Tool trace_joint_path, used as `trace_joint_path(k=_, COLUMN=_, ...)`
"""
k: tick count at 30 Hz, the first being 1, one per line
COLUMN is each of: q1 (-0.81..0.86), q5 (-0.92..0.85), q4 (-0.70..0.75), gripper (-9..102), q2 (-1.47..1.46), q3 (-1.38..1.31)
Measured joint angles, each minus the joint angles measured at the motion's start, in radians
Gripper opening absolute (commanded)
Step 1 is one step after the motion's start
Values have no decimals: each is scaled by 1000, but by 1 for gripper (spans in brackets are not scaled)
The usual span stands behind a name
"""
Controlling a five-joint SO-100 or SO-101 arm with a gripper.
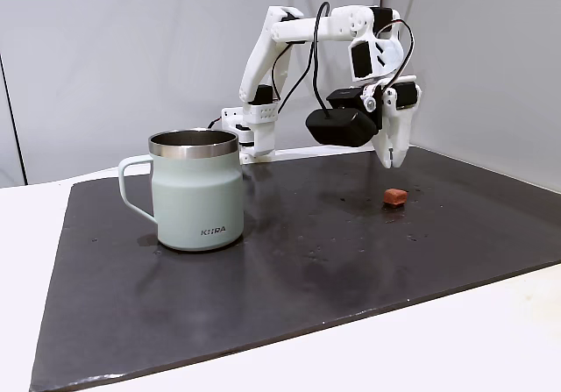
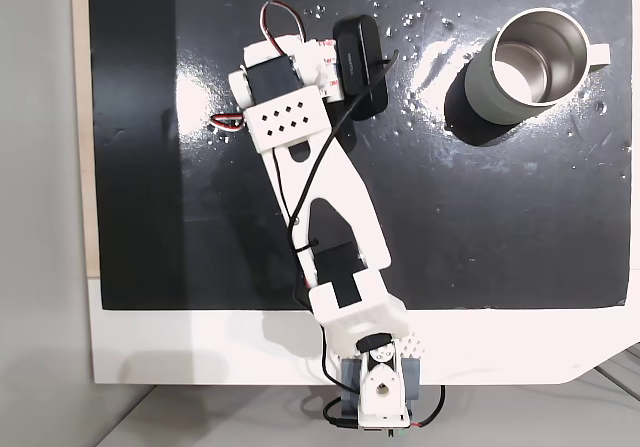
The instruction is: Grasp a cube and put it in the cup.
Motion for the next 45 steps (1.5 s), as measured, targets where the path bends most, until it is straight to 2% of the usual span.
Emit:
trace_joint_path(k=5, q1=-5, q5=-5, q4=15, gripper=23, q2=-31, q3=-5)
trace_joint_path(k=26, q1=-3, q5=-6, q4=107, gripper=22, q2=-235, q3=-201)
trace_joint_path(k=45, q1=2, q5=-17, q4=295, gripper=18, q2=-525, q3=-606)
